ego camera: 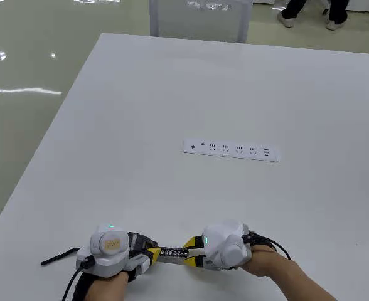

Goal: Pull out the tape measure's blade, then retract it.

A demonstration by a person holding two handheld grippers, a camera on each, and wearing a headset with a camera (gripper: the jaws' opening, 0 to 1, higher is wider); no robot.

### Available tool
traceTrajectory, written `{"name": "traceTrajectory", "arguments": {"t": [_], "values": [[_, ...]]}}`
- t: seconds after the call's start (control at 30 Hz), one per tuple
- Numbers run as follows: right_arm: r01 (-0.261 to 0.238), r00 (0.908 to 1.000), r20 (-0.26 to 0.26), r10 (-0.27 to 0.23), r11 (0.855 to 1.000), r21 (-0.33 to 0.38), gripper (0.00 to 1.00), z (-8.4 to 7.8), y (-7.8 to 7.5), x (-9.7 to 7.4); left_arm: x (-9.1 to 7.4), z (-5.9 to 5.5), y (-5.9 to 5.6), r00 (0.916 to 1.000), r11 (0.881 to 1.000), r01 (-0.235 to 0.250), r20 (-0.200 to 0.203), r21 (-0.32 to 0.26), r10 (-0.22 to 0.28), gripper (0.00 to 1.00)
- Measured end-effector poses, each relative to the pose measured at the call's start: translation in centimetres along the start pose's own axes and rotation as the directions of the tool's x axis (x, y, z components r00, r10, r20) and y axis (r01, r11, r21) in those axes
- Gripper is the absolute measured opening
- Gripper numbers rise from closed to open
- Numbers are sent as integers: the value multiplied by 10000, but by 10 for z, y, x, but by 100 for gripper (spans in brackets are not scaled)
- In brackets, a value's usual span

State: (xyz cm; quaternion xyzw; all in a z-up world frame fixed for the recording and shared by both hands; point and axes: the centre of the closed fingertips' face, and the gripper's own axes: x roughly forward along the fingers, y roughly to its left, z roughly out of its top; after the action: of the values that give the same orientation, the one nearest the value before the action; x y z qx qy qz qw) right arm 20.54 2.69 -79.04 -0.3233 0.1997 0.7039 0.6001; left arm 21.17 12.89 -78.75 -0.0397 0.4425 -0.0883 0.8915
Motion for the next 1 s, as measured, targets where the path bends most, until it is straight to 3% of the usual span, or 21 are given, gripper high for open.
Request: {"name": "traceTrajectory", "arguments": {"t": [0.73,1.0], "values": [[-51,10000,70,51,10000,-7,14,6,-1,8,-4,1,-3,10000,10000,58,-24,55,-58,60],[-80,9999,103,80,10000,-1,14,10,-1,12,3,-1,3,10000,10000,71,-15,39,-71,60]]}}
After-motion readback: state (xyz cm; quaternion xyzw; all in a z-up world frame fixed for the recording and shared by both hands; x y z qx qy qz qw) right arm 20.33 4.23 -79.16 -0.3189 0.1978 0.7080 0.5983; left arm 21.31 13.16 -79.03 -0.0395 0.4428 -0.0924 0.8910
